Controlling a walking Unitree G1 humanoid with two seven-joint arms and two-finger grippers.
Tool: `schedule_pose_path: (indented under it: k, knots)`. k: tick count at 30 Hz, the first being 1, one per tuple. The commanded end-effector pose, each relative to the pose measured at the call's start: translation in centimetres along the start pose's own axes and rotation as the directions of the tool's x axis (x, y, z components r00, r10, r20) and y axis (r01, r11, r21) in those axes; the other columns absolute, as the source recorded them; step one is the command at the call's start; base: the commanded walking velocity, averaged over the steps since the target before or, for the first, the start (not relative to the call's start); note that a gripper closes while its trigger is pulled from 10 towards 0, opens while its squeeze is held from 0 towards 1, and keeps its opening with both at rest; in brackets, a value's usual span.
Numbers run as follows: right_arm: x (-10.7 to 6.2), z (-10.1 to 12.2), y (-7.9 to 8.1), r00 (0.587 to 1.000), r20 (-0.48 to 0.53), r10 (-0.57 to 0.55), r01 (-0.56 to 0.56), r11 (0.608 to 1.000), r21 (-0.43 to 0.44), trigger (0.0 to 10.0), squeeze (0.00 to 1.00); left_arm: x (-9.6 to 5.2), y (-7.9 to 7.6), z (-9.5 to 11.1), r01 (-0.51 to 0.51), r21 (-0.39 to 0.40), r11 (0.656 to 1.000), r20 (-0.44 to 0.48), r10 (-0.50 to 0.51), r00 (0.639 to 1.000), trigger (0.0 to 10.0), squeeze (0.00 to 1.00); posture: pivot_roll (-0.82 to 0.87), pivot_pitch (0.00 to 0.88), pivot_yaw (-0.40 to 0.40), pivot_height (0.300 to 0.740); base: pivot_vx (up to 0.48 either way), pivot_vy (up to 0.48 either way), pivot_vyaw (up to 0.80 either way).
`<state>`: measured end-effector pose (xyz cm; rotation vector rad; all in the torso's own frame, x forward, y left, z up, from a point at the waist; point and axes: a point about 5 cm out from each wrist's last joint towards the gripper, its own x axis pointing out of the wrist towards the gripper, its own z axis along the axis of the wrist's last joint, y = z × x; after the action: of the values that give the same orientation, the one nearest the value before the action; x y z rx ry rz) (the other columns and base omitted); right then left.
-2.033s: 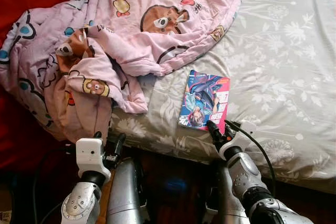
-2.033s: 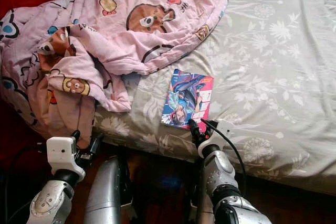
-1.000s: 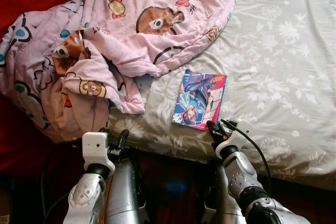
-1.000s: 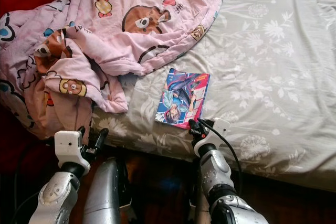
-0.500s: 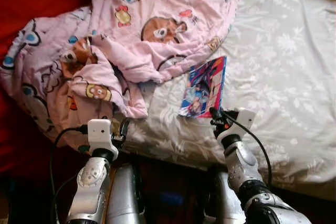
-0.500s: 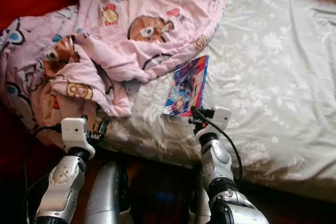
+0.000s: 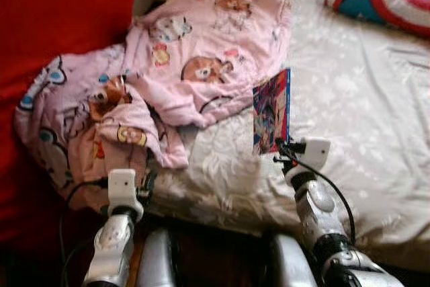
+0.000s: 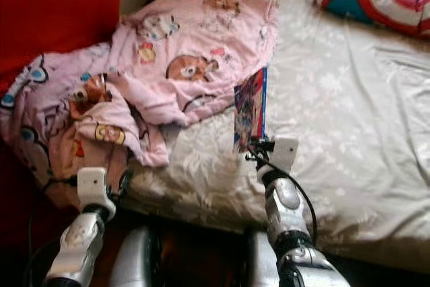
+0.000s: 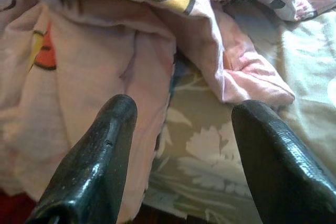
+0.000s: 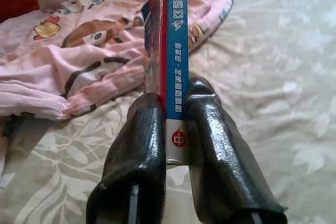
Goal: Clean up the room
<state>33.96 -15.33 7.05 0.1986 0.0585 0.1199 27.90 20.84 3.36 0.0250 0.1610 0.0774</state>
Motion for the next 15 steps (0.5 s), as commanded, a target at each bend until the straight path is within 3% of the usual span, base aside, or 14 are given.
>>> schedule_pose_path:
  k: [1, 15]
  knots:
    - [0.1, 0.6, 0.0, 1.0, 0.028, 0.01, -0.009, 0.998, -0.063, 10.0, 0.0, -0.4, 1.2, -1.2, -0.044, -0.019, 0.999, -0.047, 0.043, 0.998, 10.0, 0.0, 0.02, 0.026, -0.015, 0.661, 0.0, 0.0, 0.0]
    - [-0.2, -0.2, 0.5, 1.0, 0.003, 0.008, -0.008, 0.996, -0.094, 10.0, 0.0, -1.1, 1.4, -3.9, -0.041, 0.011, 0.999, -0.154, 0.042, 0.987, 10.0, 0.0, 0.02, 0.0, -0.022, 0.74, 0.0, 0.0, 0.0]
